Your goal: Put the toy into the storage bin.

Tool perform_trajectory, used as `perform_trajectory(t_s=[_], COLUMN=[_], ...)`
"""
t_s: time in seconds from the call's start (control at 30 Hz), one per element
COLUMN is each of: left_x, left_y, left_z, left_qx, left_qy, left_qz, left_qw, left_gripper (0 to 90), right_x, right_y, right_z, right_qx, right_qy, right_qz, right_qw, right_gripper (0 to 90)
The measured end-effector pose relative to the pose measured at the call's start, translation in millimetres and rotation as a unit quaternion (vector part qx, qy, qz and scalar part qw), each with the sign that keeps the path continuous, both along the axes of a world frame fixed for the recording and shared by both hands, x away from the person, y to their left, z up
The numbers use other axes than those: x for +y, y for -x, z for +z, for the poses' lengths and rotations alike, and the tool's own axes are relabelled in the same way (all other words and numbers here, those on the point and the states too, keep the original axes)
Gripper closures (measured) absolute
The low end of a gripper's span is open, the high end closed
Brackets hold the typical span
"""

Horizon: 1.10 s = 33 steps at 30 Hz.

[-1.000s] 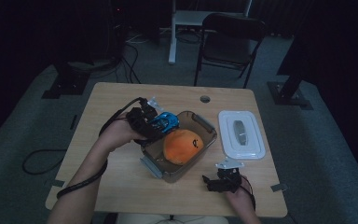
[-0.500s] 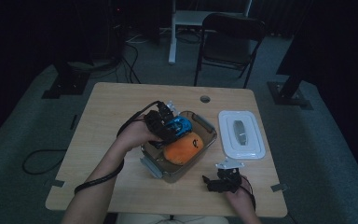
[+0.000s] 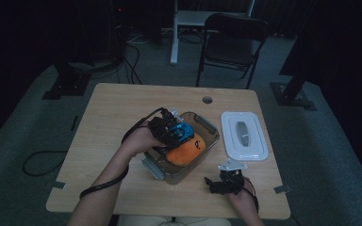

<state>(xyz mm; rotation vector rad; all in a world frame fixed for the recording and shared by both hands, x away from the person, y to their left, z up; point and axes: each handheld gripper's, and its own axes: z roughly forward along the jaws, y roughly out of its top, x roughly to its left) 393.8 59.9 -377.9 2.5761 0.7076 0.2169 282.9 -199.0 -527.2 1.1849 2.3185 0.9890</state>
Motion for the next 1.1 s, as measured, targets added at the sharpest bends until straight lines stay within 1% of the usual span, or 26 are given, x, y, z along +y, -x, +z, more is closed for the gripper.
perform_trajectory(t_s=[0.03, 0.07, 0.1, 0.13, 0.23, 0.3, 0.4, 0.5, 0.53, 0.57, 0.6, 0.63, 0.7, 0.77, 0.8, 0.87, 0.9, 0.93, 0.97, 1.0, 1.03, 1.07, 1.1], left_x=[-1.7, -1.7, -2.2, -2.1, -2.0, -2.8, -5.6, -5.7, -4.8, -3.9, -3.9, -2.7, -2.7, -2.7, -3.0, -3.1, -3.1, -1.2, 0.3, 0.3, 1.6, 2.9, 6.1], left_y=[-0.1, -0.1, -0.4, -0.9, -0.2, 0.5, 2.5, 2.6, 2.2, 2.1, 2.1, 2.8, 3.7, 5.1, 5.5, 6.3, 6.3, 7.5, 8.0, 8.0, 9.0, 9.7, 11.9], left_z=[-5.8, -5.8, -8.7, -12.4, -13.4, -13.7, -14.0, -14.8, -14.7, -13.7, -13.7, -10.4, -8.7, -4.0, -3.7, -3.7, -3.7, -1.6, 0.3, 0.3, 2.4, 5.0, 11.1], left_qx=[0.000, 0.000, 0.000, 0.000, -0.005, -0.006, -0.014, -0.010, -0.004, 0.004, 0.004, 0.002, -0.001, -0.002, -0.005, -0.006, -0.006, -0.007, -0.007, -0.007, -0.011, -0.010, -0.014], left_qy=[-0.009, -0.009, -0.012, -0.010, -0.010, -0.016, -0.031, -0.033, -0.028, -0.021, -0.021, -0.012, -0.013, -0.008, -0.009, -0.013, -0.013, -0.004, 0.001, 0.001, 0.006, 0.013, 0.028], left_qz=[-0.002, -0.002, -0.002, -0.001, 0.000, -0.004, -0.011, -0.011, -0.017, -0.018, -0.018, -0.020, -0.023, -0.029, -0.029, -0.031, -0.031, -0.033, -0.034, -0.034, -0.032, -0.032, -0.034], left_qw=[1.0000, 1.0000, 0.9999, 0.9999, 0.9999, 0.9998, 0.9994, 0.9993, 0.9995, 0.9996, 0.9996, 0.9997, 0.9997, 0.9996, 0.9995, 0.9994, 0.9994, 0.9994, 0.9994, 0.9994, 0.9994, 0.9994, 0.9989], left_gripper=[28.6, 28.6, 28.6, 28.6, 28.6, 28.5, 28.4, 27.8, 25.5, 19.4, 18.5, 17.5, 16.6, 14.9, 14.7, 10.6, 10.6, 10.6, 10.1, 9.0, 6.2, 6.2, 2.6], right_x=[-0.1, -0.1, -0.1, -0.1, -0.2, -0.2, -0.2, -0.1, -0.2, -0.2, -0.2, -0.2, -0.2, -0.3, -0.2, -0.2, -0.2, -0.2, -0.2, -0.2, -0.2, -0.2, -0.3], right_y=[0.1, 0.1, 0.1, 0.2, 0.3, 0.4, 0.3, 0.3, 0.3, 0.3, 0.3, 0.3, 0.3, 0.2, 0.2, 0.2, 0.2, 0.2, 0.3, 0.3, 0.2, 0.2, 0.1], right_z=[0.0, 0.0, 0.0, 0.0, 0.0, 0.0, 0.0, 0.0, 0.0, 0.0, 0.0, 0.0, -0.1, 0.0, 0.0, 0.0, 0.0, 0.0, 0.0, 0.0, 0.0, 0.0, 0.0], right_qx=[0.000, 0.000, 0.000, 0.000, 0.000, 0.000, 0.000, 0.000, 0.000, 0.000, 0.000, 0.000, 0.000, 0.000, 0.000, 0.000, 0.000, 0.001, 0.001, 0.001, 0.001, 0.001, 0.000], right_qy=[0.000, 0.000, 0.000, 0.000, 0.001, 0.000, 0.000, 0.000, 0.000, 0.000, 0.000, 0.000, 0.000, 0.000, 0.000, 0.000, 0.000, 0.000, 0.000, 0.000, 0.000, 0.000, 0.000], right_qz=[0.000, 0.000, 0.000, 0.001, 0.001, 0.001, 0.001, 0.001, 0.001, 0.001, 0.002, 0.002, 0.002, 0.002, 0.002, 0.002, 0.002, 0.002, 0.002, 0.002, 0.002, 0.002, 0.002], right_qw=[1.0000, 1.0000, 1.0000, 1.0000, 1.0000, 1.0000, 1.0000, 1.0000, 1.0000, 1.0000, 1.0000, 1.0000, 1.0000, 1.0000, 1.0000, 1.0000, 1.0000, 1.0000, 1.0000, 1.0000, 1.0000, 1.0000, 1.0000], right_gripper=[10.7, 10.7, 10.7, 10.6, 10.7, 10.7, 10.7, 10.6, 10.7, 10.7, 10.6, 10.6, 10.7, 10.6, 10.6, 10.6, 10.6, 10.6, 10.7, 10.7, 10.6, 10.6, 10.7])
